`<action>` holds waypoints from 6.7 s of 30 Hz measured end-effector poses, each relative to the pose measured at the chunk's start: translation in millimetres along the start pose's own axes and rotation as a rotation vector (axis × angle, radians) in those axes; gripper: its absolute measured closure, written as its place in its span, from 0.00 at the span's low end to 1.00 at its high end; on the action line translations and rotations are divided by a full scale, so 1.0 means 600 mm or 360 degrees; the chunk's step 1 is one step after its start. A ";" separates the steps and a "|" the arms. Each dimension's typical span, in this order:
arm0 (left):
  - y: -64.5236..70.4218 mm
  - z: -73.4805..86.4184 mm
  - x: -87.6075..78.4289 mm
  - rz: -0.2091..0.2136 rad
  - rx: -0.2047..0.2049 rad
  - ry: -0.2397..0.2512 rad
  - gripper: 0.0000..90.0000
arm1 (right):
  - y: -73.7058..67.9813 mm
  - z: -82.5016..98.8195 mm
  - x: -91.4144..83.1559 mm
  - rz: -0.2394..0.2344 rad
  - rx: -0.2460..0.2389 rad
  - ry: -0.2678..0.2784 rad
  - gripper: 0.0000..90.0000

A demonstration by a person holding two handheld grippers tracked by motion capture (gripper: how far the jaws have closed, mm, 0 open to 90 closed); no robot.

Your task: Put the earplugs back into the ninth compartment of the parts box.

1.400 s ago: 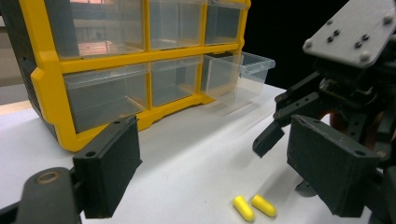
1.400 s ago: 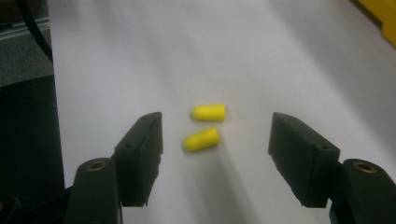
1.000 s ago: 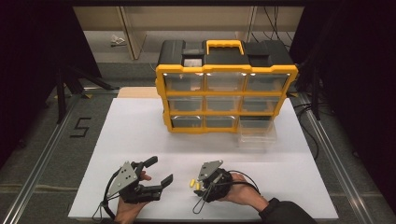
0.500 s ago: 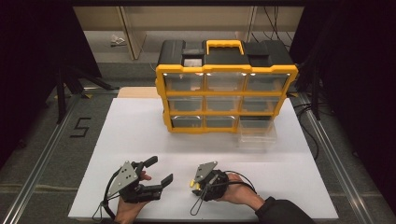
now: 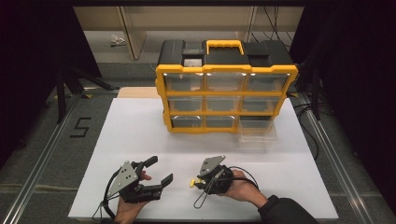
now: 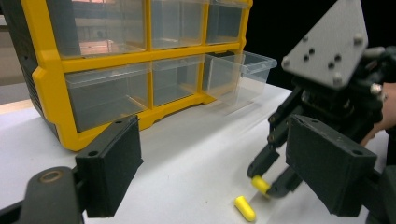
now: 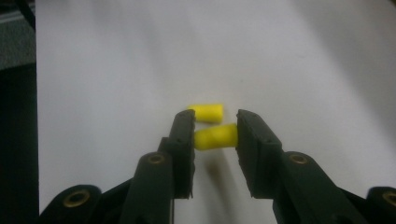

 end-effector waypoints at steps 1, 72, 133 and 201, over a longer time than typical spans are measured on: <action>0.000 0.000 0.000 0.0001 0.0000 0.0000 0.20 | 0.004 -0.001 -0.004 0.0012 0.0008 0.0016 0.76; 0.000 -0.004 -0.002 0.0000 0.0000 0.0031 0.20 | 0.240 0.128 -0.241 0.0887 0.0812 0.0466 0.75; -0.002 -0.007 -0.004 -0.0005 -0.0005 0.0038 0.19 | 0.034 -0.038 -0.036 0.0182 0.0248 0.0291 0.24; -0.001 -0.007 -0.004 -0.0004 -0.0004 0.0041 0.19 | 0.069 -0.026 -0.047 0.0261 0.0244 0.0267 0.75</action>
Point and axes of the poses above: each handheld gripper's, and its own axes: x roughly forward along the jaws, z roughly out of its underside, y roughly to its right, the point moved 7 cm from there along x, roughly forward along the jaws, and after that the axes turned 14 degrees about -x, right-handed, at the moved point
